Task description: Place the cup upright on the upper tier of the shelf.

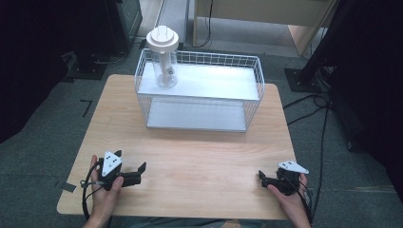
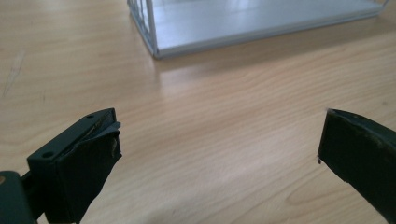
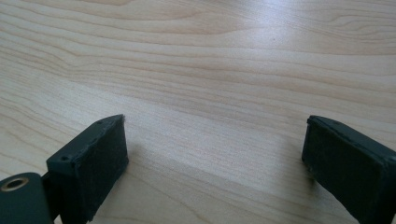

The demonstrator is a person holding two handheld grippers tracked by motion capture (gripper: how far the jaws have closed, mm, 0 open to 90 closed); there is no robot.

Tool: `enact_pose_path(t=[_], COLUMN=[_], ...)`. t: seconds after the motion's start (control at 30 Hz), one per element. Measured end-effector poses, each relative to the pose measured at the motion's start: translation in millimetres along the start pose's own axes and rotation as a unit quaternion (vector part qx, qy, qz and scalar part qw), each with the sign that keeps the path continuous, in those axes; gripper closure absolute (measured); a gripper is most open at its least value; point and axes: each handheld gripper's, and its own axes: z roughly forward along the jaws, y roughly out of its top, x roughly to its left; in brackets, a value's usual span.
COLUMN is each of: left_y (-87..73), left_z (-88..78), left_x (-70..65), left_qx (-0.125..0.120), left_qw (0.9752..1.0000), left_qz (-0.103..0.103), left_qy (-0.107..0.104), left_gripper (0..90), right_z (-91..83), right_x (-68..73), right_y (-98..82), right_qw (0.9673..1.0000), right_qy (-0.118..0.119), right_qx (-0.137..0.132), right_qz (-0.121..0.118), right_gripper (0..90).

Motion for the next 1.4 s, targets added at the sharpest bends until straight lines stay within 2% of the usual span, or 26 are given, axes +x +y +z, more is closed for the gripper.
enact_pose_path(t=[0.07, 0.23, 0.33, 0.4, 0.5, 0.53, 0.63, 0.77, 0.9, 1.03, 1.07, 1.1, 1.13, 1.4], left_y=[-6.5, -14.5, -21.3, -23.2, -24.9, -27.1, -30.4, -32.3, -32.1, -31.8, -31.7, -31.3, -31.2, -30.6], left_z=[-3.3, -9.3, -13.6, -16.9, -19.6, -19.8, -16.7, -13.2, -10.3, -8.8, -7.4, -4.8, -4.0, -2.7], left_x=[8.2, 19.8, 29.4, 34.1, 38.2, 40.5, 42.3, 43.9, 43.0, 44.6, 44.6, 44.8, 44.7, 47.6], left_qx=[0.015, 0.02, 0.029, 0.027, 0.029, 0.036, 0.055, 0.07, 0.087, 0.099, 0.105, 0.12, 0.124, 0.134], left_qw=[0.9999, 0.9995, 0.9989, 0.9989, 0.9986, 0.9983, 0.9967, 0.9957, 0.9939, 0.9929, 0.9918, 0.9896, 0.9892, 0.9888], left_qz=[-0.003, -0.012, -0.008, -0.019, -0.019, -0.02, -0.015, -0.017, -0.004, -0.003, -0.003, 0.005, 0.006, -0.001], left_qy=[0.007, 0.019, 0.036, 0.033, 0.039, 0.043, 0.056, 0.057, 0.068, 0.067, 0.073, 0.078, 0.077, 0.064], left_gripper=[0.0, 0.0, 0.0, 0.0, 0.0, 0.0, 0.0, 0.0, 0.0, 0.0, 0.0, 0.0, 0.0, 0.0], right_z=[0.0, 0.0, -0.1, 0.0, 0.0, 0.0, 0.0, 0.0, 0.0, 0.0, 0.0, 0.0, -0.1, 0.0], right_x=[0.0, 0.0, 0.1, 0.1, 0.1, 0.0, 0.1, 0.0, 0.0, 0.0, 0.0, 0.0, 0.1, 0.0], right_y=[0.0, 0.0, 0.1, 0.1, 0.1, 0.0, 0.1, 0.0, 0.0, 0.0, 0.0, 0.0, 0.0, 0.0], right_qw=[1.0, 1.0, 1.0, 1.0, 1.0, 1.0, 1.0, 1.0, 1.0, 1.0, 1.0, 1.0, 1.0, 1.0], right_qy=[0.0, 0.0, 0.0, 0.0, 0.0, 0.0, 0.0, 0.0, 0.0, 0.0, 0.0, 0.0, 0.0, 0.0], right_qx=[0.0, 0.0, 0.0, 0.0, 0.0, 0.0, 0.0, 0.0, 0.0, 0.0, 0.0, 0.0, 0.0, 0.0], right_qz=[0.0, 0.0, 0.001, 0.001, 0.001, 0.0, 0.001, 0.0, 0.0, 0.0, 0.0, 0.0, 0.001, 0.0], right_gripper=[6.5, 6.5, 6.5, 6.5, 6.5, 6.4, 6.5, 6.5, 6.5, 6.5, 6.5, 6.5, 6.5, 6.4])
